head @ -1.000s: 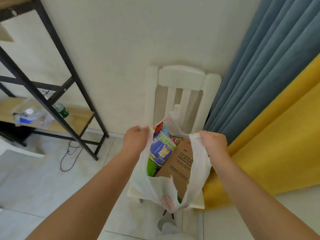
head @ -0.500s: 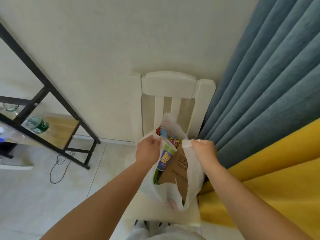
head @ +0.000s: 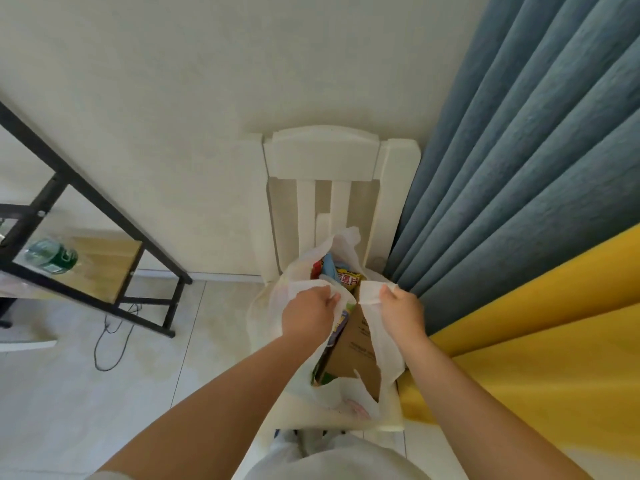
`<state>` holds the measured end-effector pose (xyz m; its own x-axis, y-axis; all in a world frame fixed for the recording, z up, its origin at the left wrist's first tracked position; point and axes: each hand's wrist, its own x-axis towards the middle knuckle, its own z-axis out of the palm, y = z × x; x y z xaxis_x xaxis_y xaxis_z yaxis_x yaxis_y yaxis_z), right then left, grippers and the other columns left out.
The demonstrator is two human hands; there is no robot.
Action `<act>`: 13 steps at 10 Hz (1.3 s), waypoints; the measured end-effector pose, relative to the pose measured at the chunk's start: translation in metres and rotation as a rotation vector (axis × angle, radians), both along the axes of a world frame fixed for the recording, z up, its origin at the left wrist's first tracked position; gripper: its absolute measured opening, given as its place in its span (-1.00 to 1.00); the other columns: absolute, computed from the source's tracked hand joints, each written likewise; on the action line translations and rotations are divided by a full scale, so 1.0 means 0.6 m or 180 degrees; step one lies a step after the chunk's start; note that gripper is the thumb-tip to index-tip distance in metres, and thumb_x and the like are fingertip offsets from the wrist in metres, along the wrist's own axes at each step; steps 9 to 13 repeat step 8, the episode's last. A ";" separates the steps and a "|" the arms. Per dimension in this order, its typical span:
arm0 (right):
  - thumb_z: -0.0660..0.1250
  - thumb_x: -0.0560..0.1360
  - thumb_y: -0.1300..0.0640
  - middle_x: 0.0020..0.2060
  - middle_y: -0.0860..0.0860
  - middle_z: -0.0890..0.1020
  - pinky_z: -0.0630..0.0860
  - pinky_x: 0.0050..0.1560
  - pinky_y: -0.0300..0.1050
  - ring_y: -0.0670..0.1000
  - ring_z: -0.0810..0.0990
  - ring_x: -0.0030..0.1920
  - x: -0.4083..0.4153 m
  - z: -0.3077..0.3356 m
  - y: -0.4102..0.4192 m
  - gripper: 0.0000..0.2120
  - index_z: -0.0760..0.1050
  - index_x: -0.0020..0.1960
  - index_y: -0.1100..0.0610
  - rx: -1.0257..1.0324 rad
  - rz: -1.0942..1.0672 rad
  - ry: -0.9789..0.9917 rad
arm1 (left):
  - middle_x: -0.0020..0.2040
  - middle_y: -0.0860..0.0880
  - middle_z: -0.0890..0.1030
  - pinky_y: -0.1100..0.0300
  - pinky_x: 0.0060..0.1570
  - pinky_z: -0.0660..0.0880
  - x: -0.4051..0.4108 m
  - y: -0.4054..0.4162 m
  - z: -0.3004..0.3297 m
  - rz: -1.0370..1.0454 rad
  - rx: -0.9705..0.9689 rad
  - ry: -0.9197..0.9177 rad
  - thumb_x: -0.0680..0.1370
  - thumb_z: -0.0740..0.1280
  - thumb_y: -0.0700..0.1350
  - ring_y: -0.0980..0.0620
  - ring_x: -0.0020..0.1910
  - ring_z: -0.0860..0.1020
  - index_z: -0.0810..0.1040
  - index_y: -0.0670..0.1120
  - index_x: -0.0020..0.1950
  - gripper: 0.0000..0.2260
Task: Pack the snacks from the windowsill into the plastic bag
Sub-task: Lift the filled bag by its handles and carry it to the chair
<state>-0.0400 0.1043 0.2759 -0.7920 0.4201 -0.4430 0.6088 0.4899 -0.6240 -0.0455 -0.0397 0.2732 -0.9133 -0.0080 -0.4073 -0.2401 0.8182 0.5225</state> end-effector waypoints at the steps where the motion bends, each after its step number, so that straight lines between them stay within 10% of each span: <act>1: 0.10 0.62 0.02 -0.21 0.12 0.50 0.45 0.05 0.02 0.17 0.50 -0.12 0.023 -0.006 0.000 -0.61 0.53 0.02 0.32 -0.0009 0.0099 -0.0051 | 0.01 -0.10 0.58 0.07 -0.06 0.45 0.018 0.004 -0.007 -0.0314 -0.0469 -0.0134 0.62 0.12 0.02 -0.10 -0.02 0.55 0.50 -0.11 0.13 -0.73; 3: 0.07 0.64 0.07 -0.09 0.15 0.53 0.50 0.07 -0.02 0.08 0.52 -0.04 0.059 -0.013 -0.011 -0.72 0.46 0.04 0.24 0.0007 0.0165 -0.0150 | 0.25 -0.02 0.51 0.11 0.23 0.43 0.068 0.011 -0.050 -0.0135 -0.0575 -0.0086 0.66 0.10 -0.05 -0.01 0.19 0.50 0.41 -0.02 0.38 -0.69; 4: 0.07 0.62 0.07 -0.32 0.04 0.45 0.37 -0.06 -0.10 0.04 0.40 -0.15 0.068 -0.021 -0.006 -0.75 0.39 -0.11 0.20 0.0127 0.0489 -0.0054 | 0.24 -0.02 0.50 0.11 0.20 0.44 0.089 0.000 -0.051 -0.0430 -0.0847 0.0015 0.66 0.06 -0.09 -0.02 0.22 0.48 0.42 -0.02 0.37 -0.69; 13: 0.14 0.60 0.05 -0.04 -0.01 0.55 0.44 -0.03 -0.23 -0.04 0.51 0.00 0.126 -0.052 -0.054 -0.81 0.49 -0.02 0.11 0.0972 0.1703 0.0366 | 0.43 0.03 0.30 0.11 0.21 0.43 0.172 -0.025 -0.068 -0.0112 -0.0401 0.0117 0.60 0.18 0.11 0.03 0.36 0.35 0.15 0.05 0.50 -0.50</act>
